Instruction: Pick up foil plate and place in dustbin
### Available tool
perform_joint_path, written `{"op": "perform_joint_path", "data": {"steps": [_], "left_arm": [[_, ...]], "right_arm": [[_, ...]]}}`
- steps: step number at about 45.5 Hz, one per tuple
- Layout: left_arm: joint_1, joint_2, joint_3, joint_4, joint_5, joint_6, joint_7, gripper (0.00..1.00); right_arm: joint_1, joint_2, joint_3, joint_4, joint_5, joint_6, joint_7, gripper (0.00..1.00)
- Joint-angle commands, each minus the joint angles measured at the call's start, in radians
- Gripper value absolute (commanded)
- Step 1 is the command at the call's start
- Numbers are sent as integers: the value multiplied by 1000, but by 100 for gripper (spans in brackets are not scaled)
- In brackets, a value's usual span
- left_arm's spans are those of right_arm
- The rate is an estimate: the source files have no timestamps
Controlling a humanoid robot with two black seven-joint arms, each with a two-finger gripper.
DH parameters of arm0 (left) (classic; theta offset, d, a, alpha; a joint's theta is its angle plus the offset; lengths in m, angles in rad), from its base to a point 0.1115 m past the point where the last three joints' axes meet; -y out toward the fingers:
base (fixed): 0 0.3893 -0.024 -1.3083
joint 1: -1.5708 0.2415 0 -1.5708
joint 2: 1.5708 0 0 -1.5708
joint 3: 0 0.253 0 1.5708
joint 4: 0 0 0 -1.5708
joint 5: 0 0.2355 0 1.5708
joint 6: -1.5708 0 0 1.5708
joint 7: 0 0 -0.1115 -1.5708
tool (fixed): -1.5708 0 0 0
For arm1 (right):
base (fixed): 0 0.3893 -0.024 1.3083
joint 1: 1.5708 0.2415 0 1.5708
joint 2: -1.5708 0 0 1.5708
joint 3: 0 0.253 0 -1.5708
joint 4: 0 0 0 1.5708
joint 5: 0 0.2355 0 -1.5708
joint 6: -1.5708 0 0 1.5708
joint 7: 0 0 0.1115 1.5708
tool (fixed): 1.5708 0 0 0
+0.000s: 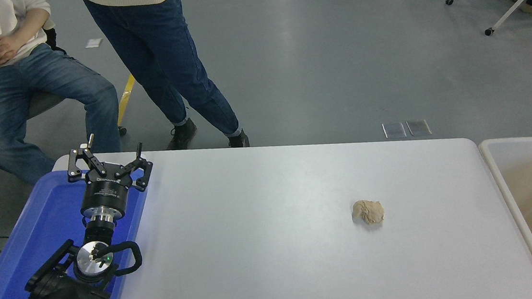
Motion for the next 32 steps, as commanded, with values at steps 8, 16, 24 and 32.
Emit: {"op": "perform_joint_path", "data": {"steps": [8,16,24,32], "left_arm": [[-1,1,0,0,0,-1,-1,100],[1,-1,0,0,0,-1,-1,100],[1,1,0,0,0,-1,-1,100],[1,-1,0,0,0,-1,-1,100]], "right_arm": [[-546,-4,413,-309,5,0,0,0],[-781,59,611,-478,10,0,0,0],[-988,131,783,-635,11,0,0,0],[-1123,160,870,-655,16,0,0,0]]}}
